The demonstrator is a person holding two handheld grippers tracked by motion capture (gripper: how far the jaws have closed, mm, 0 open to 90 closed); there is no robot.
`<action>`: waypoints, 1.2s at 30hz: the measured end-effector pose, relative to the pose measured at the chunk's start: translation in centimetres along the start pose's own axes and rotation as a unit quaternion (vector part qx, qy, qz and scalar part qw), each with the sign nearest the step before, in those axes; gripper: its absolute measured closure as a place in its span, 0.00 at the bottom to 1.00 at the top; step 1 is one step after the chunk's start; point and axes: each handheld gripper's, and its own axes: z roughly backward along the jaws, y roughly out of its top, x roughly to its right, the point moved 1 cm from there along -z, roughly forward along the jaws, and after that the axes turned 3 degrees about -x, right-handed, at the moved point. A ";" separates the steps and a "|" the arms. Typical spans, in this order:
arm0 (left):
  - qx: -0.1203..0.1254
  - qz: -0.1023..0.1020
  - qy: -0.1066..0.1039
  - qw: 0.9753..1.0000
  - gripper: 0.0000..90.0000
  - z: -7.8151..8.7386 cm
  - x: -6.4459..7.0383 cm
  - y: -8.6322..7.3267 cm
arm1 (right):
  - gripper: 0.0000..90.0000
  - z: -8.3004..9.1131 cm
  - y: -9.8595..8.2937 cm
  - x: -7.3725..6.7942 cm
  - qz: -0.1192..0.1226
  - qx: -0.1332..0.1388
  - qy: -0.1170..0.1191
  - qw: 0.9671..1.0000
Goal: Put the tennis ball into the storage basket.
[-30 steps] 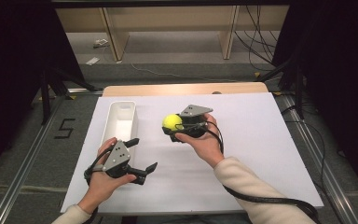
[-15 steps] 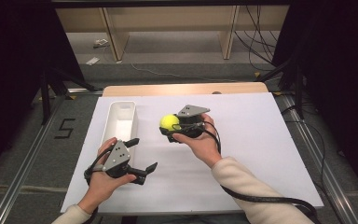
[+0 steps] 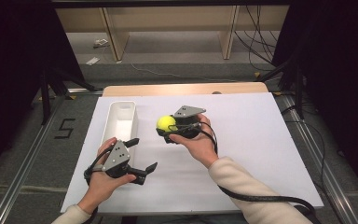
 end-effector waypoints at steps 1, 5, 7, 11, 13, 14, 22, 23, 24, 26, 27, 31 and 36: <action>0.000 0.001 0.000 1.000 0.00 0.0 0.0 0.0 | 0.30 0.0 0.0 0.0 0.000 -0.001 0.000 1.000; 0.001 0.001 0.000 1.000 0.00 0.0 0.0 0.0 | 0.30 -0.1 0.1 -0.1 0.000 0.001 0.001 1.000; 0.000 0.001 0.000 1.000 0.00 0.0 0.0 0.0 | 0.30 -0.1 0.1 -0.1 0.000 0.001 0.001 1.000; 0.001 0.001 0.000 1.000 0.00 0.0 0.0 0.0 | 0.30 -0.3 0.2 -0.3 0.000 0.000 0.004 1.000; 0.001 0.001 0.000 1.000 0.00 0.0 0.0 0.0 | 0.30 -0.4 0.3 -0.4 0.000 0.001 0.004 1.000; 0.001 0.001 0.000 1.000 0.00 0.0 0.0 0.0 | 0.30 -0.4 0.3 -0.4 0.000 0.000 0.004 1.000; 0.002 0.001 0.000 1.000 0.00 0.0 0.0 0.0 | 0.30 -0.5 0.4 -0.6 0.001 0.000 0.006 1.000; 0.001 0.001 0.000 1.000 0.00 0.0 0.0 0.0 | 0.30 -0.6 0.5 -0.6 0.001 0.000 0.007 1.000; 0.001 0.001 0.000 1.000 0.00 0.0 0.0 0.0 | 0.30 -0.6 0.5 -0.7 0.000 0.001 0.008 1.000; 0.001 0.001 0.000 1.000 0.00 0.0 0.0 0.0 | 0.30 -0.7 0.5 -0.7 0.002 0.001 0.008 1.000; 0.001 0.001 0.000 1.000 0.00 0.0 0.0 0.0 | 0.30 -0.7 0.5 -0.7 0.002 0.001 0.008 1.000; 0.002 0.000 0.000 1.000 0.00 0.0 0.0 0.0 | 0.30 -0.8 0.6 -0.8 0.004 0.000 0.010 1.000; 0.002 0.000 0.001 1.000 0.00 0.0 0.0 0.0 | 0.30 -0.9 0.8 -0.9 0.003 0.000 0.010 1.000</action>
